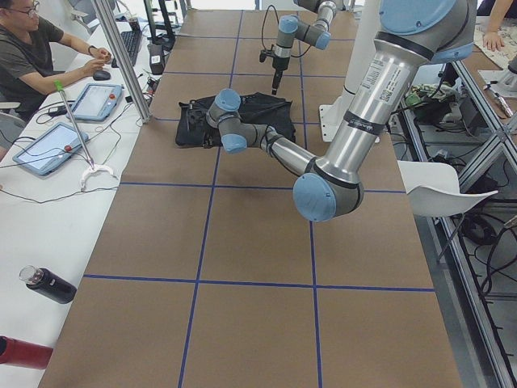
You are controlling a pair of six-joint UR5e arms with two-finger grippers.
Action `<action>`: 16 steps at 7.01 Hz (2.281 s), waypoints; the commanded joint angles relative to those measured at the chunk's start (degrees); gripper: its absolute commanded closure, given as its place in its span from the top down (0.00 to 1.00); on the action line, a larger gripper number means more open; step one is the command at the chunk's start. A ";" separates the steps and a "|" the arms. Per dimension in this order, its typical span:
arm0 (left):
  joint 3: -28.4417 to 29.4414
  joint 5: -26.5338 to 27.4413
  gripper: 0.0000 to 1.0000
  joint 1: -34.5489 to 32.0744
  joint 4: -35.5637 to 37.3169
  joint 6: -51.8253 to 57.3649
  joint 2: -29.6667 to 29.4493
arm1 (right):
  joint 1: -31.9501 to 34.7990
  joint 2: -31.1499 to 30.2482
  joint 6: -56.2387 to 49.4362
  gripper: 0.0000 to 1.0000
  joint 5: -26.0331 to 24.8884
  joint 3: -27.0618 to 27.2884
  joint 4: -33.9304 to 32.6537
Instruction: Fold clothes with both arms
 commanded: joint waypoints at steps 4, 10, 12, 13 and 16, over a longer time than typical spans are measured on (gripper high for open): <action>-9.45 -0.11 0.68 -0.05 7.68 1.75 5.51 | -4.97 6.96 -29.59 0.56 -6.96 -3.18 -16.26; -9.27 -0.02 0.68 -0.05 7.68 1.22 5.77 | -6.83 11.99 -32.62 0.44 -11.09 -9.26 -21.03; -9.45 -0.02 0.68 -0.05 7.68 1.14 5.77 | -7.44 11.90 -32.62 0.38 -11.70 -9.69 -21.21; -9.54 -0.10 0.68 -0.05 7.68 1.13 5.77 | -7.44 12.25 -32.62 0.38 -11.62 -9.78 -21.21; -9.45 -0.02 0.68 -0.05 7.68 0.96 5.68 | -7.62 11.99 -32.62 0.37 -11.71 -9.78 -21.21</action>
